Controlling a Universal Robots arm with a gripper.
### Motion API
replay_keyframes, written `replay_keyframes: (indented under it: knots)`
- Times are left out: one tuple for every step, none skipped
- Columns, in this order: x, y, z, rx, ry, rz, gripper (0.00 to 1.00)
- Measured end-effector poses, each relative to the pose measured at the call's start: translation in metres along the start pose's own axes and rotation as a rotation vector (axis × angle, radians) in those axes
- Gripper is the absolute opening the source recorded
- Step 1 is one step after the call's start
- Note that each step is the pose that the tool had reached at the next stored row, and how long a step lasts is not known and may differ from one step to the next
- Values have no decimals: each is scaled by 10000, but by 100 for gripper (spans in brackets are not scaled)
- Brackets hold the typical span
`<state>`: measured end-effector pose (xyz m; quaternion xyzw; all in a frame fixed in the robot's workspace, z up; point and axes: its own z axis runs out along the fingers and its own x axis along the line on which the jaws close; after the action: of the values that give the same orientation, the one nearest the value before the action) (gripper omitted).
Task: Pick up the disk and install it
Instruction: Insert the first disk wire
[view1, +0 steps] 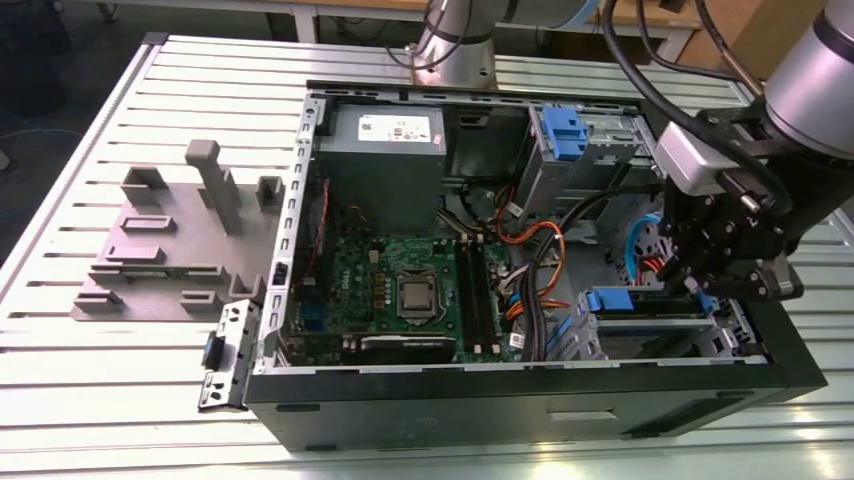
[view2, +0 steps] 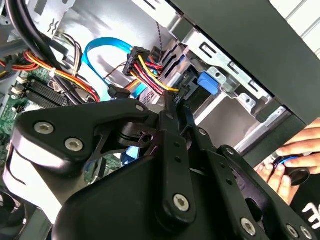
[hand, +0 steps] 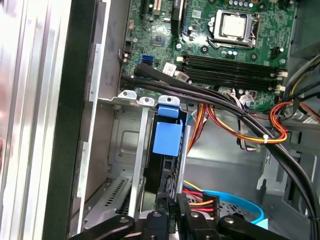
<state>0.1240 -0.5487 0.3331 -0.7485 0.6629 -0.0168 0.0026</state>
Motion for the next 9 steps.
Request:
replay_keyframes:
  knots:
    - [1, 0, 1, -3, 3, 108, 19]
    - [1, 0, 2, -5, 9, 224, 19]
    - [2, 0, 5, -10, 14, 469, 19]
    - [2, 0, 6, -12, 18, 558, 19]
    - [2, 0, 8, -14, 20, 641, 19]
    - [3, -1, 9, -16, 19, 705, 19]
    - [5, 0, 10, -14, 0, 730, 19]
    - [11, 0, 11, -11, -42, 733, 19]
    - [18, 1, 11, -8, -72, 736, 19]
